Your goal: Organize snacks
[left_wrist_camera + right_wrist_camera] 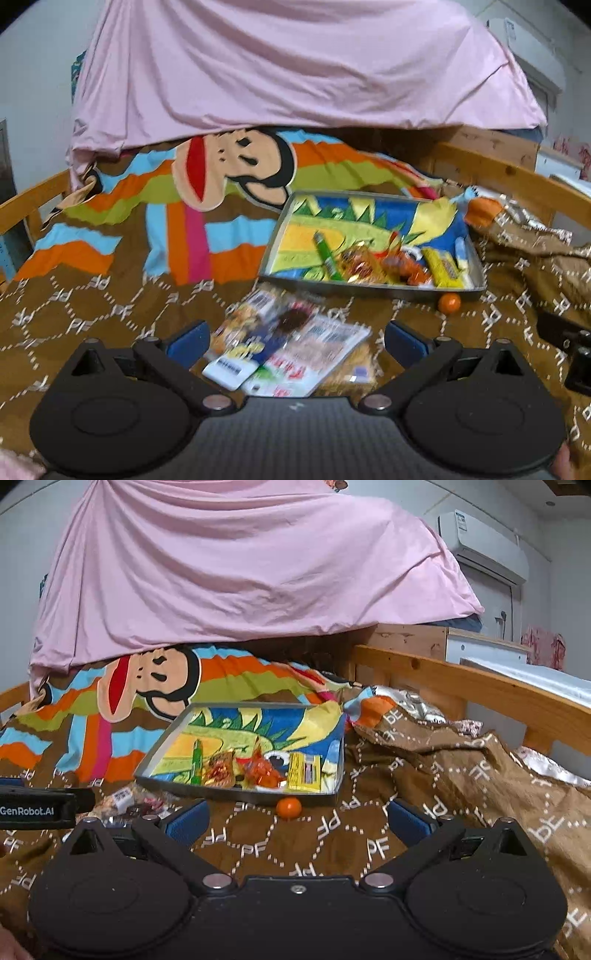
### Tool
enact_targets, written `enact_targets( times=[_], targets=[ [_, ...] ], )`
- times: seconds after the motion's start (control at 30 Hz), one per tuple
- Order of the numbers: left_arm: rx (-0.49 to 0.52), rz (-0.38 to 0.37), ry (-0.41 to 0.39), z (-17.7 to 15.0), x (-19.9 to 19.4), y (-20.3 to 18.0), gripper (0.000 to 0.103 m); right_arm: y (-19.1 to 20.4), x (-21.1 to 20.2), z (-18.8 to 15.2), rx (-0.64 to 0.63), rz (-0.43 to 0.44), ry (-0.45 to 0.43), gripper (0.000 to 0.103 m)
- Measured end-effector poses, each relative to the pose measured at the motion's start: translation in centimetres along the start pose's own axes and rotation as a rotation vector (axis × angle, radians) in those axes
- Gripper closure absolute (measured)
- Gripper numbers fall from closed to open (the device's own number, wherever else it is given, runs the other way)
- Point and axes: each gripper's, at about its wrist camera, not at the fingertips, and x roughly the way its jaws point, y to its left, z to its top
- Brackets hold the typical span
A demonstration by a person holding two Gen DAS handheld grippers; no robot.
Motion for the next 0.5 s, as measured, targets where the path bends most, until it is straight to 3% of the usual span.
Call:
enact_targets(
  times=[0.5],
  targets=[
    [0.000, 0.084, 0.041, -1.4, -1.9, 1.8, 0.000, 1.8, -1.3, -1.7, -0.078, 0.021, 0.058, 0.001]
  ],
)
